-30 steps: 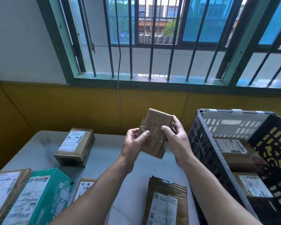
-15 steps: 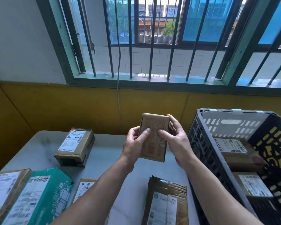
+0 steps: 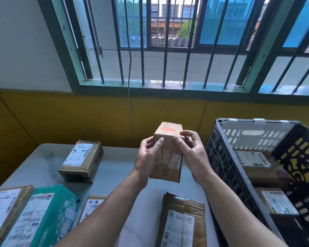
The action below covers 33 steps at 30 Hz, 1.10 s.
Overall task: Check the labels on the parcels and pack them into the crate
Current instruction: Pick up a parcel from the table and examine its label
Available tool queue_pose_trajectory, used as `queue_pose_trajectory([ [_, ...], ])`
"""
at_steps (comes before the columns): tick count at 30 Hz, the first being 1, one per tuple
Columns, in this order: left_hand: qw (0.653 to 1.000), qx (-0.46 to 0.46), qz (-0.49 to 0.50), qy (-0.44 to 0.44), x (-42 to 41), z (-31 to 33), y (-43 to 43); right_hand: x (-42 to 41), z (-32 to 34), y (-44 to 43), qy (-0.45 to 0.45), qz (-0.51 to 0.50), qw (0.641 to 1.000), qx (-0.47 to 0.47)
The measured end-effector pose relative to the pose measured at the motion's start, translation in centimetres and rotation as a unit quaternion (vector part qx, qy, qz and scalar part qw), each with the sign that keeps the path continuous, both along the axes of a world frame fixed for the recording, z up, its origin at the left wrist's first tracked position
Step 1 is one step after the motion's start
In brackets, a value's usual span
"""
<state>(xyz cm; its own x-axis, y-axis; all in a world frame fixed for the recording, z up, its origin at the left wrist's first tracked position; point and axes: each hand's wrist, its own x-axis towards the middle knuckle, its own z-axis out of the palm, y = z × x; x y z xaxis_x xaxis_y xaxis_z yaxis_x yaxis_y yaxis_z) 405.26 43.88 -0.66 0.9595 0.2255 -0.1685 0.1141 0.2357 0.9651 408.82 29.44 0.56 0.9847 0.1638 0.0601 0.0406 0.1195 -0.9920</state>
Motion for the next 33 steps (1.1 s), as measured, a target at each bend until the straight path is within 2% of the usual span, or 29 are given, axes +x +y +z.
queue_pose_trajectory([
  [5,1.000,0.022,0.001,0.011,-0.07,0.05,-0.26,-0.34,0.07,0.11,-0.009,0.011,1.000,-0.014],
  [11,0.999,0.025,-0.026,0.004,-0.02,-0.06,-0.38,-0.31,-0.03,0.30,0.003,-0.024,0.999,-0.029],
  [16,0.999,0.014,-0.029,-0.002,0.09,0.06,-0.27,-0.25,-0.04,0.32,0.028,0.007,1.000,-0.004],
  [25,0.999,-0.002,-0.033,0.031,0.53,0.22,-0.21,-0.23,0.00,-0.09,0.019,0.045,0.998,-0.027],
  [33,0.999,-0.023,-0.021,0.010,0.50,0.14,-0.12,-0.23,0.00,0.25,0.035,-0.016,0.997,-0.064],
])
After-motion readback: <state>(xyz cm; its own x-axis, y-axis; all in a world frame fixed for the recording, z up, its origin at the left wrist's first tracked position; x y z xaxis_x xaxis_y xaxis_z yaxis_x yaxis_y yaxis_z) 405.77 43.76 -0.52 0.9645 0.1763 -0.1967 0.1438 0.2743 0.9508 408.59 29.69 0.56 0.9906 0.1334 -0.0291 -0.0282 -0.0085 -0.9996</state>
